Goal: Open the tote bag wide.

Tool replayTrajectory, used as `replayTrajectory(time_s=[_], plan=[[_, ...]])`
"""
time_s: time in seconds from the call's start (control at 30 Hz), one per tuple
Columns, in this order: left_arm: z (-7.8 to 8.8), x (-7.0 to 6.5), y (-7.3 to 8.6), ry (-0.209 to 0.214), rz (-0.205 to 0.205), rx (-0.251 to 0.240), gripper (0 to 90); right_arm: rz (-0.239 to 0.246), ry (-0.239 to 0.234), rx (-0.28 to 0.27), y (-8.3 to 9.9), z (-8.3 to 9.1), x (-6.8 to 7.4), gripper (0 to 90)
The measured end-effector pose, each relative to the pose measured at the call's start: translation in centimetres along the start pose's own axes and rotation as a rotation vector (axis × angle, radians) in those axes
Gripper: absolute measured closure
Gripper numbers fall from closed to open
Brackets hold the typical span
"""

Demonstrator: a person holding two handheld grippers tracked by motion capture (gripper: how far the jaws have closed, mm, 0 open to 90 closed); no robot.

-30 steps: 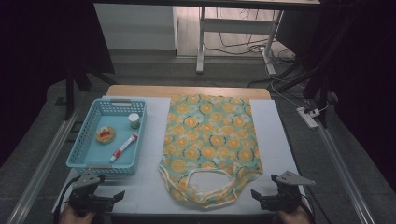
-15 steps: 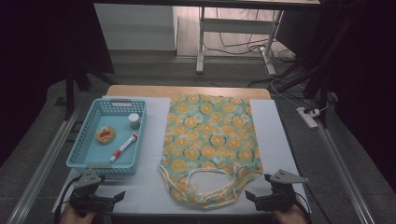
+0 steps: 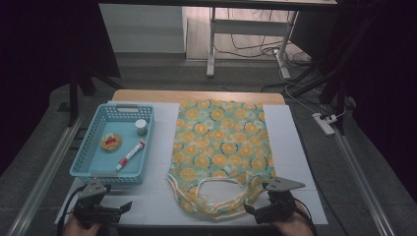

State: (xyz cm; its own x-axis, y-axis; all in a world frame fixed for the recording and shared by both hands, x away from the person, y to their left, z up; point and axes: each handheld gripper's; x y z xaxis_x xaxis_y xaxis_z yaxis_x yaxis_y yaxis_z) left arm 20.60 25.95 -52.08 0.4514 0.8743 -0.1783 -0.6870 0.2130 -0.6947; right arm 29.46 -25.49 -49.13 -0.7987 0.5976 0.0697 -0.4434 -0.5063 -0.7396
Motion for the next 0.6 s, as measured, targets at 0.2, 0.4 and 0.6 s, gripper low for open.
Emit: replayTrajectory(time_s=[0.2,0.4,0.6], plan=[[0.0,0.0,0.0,0.001,-0.002,0.002,0.5,0.047,-0.037,0.044,-0.7,-1.6,0.8,0.0],[0.0,0.0,0.0,0.002,-0.002,0.002,0.5,0.085,-0.093,0.084,-1.3,-3.1,1.6,0.0],[0.0,0.0,0.0,0.002,0.001,0.001,0.4,0.145,-0.139,0.121,-2.0,-4.6,2.9,0.0]])
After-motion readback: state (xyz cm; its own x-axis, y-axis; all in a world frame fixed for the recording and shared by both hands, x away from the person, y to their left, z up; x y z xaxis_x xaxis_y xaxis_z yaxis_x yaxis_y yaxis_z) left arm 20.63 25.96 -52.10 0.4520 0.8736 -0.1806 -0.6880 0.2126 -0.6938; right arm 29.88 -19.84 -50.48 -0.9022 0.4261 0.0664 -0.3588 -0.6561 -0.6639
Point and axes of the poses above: each handheld gripper's, and its own axes: z roughly backward along the jaws, y roughly out of its underside, x roughly to its left, and after that the axes turned 1 degree about z, right-handed
